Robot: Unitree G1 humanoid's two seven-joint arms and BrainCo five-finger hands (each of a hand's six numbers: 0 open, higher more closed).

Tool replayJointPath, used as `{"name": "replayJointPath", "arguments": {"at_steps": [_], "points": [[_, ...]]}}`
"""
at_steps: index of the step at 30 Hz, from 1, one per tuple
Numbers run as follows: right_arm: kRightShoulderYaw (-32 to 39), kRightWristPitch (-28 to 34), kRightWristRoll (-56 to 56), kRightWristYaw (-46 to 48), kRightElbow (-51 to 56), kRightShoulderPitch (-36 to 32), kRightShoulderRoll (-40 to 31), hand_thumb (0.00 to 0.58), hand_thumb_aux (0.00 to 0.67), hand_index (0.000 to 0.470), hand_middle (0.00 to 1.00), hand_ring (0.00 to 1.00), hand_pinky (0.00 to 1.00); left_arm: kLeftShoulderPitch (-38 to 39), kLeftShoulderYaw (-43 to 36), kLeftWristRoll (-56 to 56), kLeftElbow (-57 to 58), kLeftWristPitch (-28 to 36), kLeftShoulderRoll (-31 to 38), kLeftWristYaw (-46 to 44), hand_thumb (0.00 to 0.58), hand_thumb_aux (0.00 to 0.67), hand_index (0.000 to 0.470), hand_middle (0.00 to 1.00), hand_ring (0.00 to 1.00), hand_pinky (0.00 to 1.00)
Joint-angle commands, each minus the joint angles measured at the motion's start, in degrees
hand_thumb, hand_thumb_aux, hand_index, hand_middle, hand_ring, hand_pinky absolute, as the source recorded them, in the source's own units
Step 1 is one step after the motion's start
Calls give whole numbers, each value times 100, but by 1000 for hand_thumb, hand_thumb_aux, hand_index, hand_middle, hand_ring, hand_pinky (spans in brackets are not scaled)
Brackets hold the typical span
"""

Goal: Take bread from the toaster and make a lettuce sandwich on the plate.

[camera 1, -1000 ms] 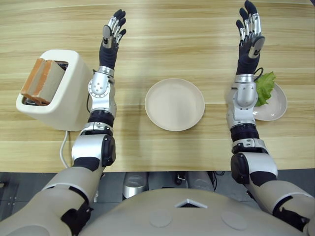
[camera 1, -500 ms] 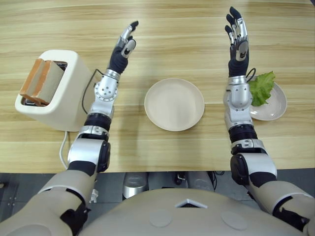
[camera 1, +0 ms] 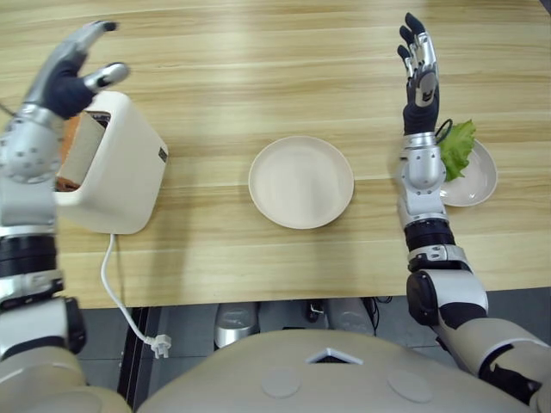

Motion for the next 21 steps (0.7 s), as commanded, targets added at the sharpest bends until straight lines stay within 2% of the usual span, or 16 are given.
{"name": "replayJointPath", "arguments": {"at_steps": [1, 3, 4, 5, 6, 13, 21], "points": [[-29, 59, 57, -9, 114, -17, -33, 0, 0, 0, 0, 0, 0, 524, 166, 193, 294, 301, 560, -290, 0, 0, 0, 0, 0, 0], [-47, 43, 67, -5, 149, -14, -67, 0, 0, 0, 0, 0, 0, 705, 210, 177, 485, 412, 828, -415, 100, 60, 41, 0, 0, 0], [-53, 38, 69, -6, 154, -8, -80, 0, 0, 0, 0, 0, 0, 757, 207, 179, 578, 498, 945, -473, 100, 60, 41, 0, 0, 0], [-60, 33, 71, -7, 151, 2, -94, 0, 0, 0, 0, 0, 0, 832, 185, 228, 693, 550, 1082, -523, 66, 39, 27, 0, 0, 0], [-68, 28, 73, -6, 139, 18, -108, 0, 0, 0, 0, 0, 0, 884, 159, 267, 811, 603, 1192, -560, 0, 0, 0, 0, 0, 0], [-81, 11, 92, 18, 71, 78, -142, 0, 0, 0, 0, 0, 0, 1242, 139, 379, 1188, 800, 1579, -624, 0, 0, 0, 0, 0, 0], [-94, -12, 120, 45, 3, 135, -182, 0, 0, 0, 0, 0, 0, 1118, -86, 391, 1268, 883, 1560, -647, 0, 0, 0, 0, 0, 0]]}}
